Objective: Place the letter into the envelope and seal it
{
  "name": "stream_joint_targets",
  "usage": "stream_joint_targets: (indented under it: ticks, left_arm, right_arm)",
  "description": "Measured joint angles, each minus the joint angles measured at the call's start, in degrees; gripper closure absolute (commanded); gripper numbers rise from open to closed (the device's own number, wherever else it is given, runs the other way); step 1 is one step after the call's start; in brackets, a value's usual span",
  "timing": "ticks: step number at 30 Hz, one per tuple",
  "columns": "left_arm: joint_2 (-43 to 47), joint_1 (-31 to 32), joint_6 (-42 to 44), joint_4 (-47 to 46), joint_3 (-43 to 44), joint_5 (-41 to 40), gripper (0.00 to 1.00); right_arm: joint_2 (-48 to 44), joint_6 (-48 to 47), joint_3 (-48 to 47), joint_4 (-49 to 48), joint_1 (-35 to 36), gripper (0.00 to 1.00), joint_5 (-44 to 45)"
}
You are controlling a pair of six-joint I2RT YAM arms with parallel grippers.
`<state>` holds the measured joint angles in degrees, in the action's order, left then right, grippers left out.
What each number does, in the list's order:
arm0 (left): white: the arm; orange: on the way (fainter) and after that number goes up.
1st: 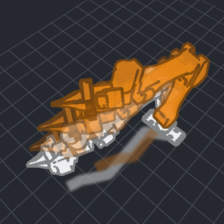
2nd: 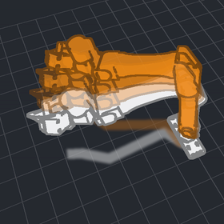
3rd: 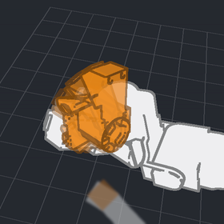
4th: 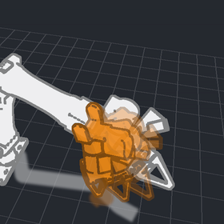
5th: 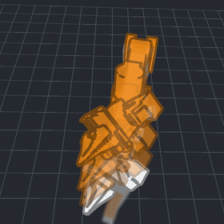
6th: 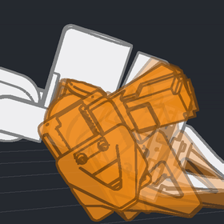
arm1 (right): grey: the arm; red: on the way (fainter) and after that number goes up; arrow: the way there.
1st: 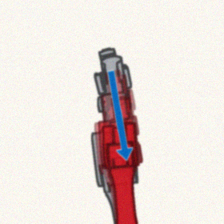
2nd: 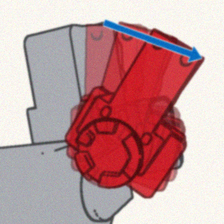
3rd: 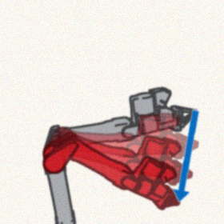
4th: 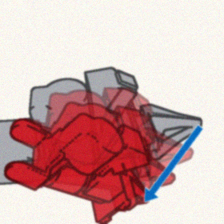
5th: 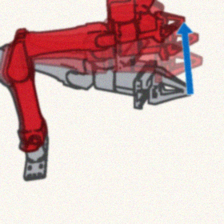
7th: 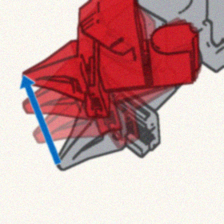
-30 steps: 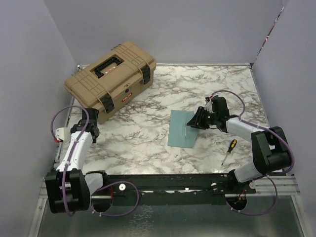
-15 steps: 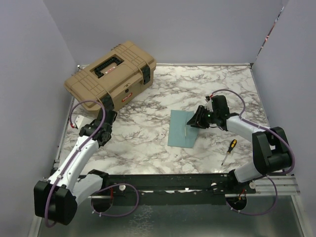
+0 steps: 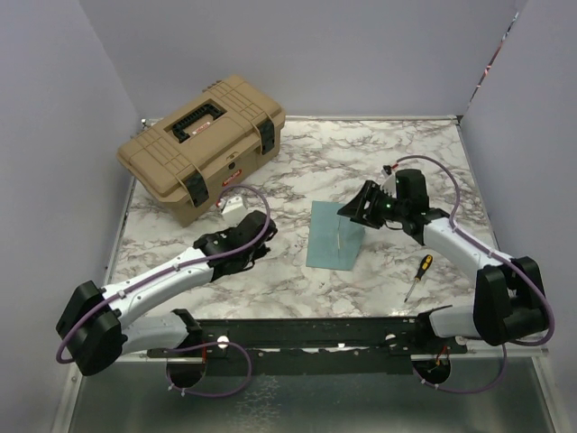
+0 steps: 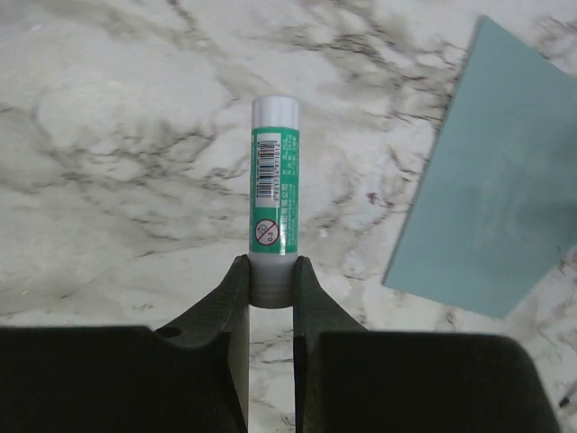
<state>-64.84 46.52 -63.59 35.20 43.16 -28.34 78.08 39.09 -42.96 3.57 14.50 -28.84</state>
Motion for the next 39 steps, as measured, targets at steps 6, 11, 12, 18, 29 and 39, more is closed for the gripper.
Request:
stream_joint_targets:
  ticks: [6,11,12,18,29,39]
  left_arm:
    - [-1.7,2.8,16.5,-18.9,-0.1,9.7,1.0]
    - [-3.6,3.1,28.6,-28.6,0.6,20.8,1.0]
    - [-4.0,3.1,30.9,-29.9,0.9,23.2,1.0]
    - [-5.3,3.1,40.3,-34.7,3.8,32.4,1.0]
    - [-6.3,3.1,48.1,-37.5,6.8,37.0,1.0]
    - [-8.2,3.0,41.3,-43.8,6.8,37.2,1.0]
  right_arm:
    - [-2.7,2.3,1.9,-5.5,0.0,0.3,-4.6]
    - [-4.1,8.3,5.8,-15.3,0.1,0.29,-11.0]
    - [-4.5,9.7,6.4,-17.3,0.2,0.29,-11.9]
    - [-5.1,14.7,6.7,-25.2,0.6,0.29,-15.5]
    - [-5.1,16.4,5.5,-26.8,1.6,0.41,-18.5]
    - [-6.8,17.0,6.7,-29.9,4.1,0.53,-13.6]
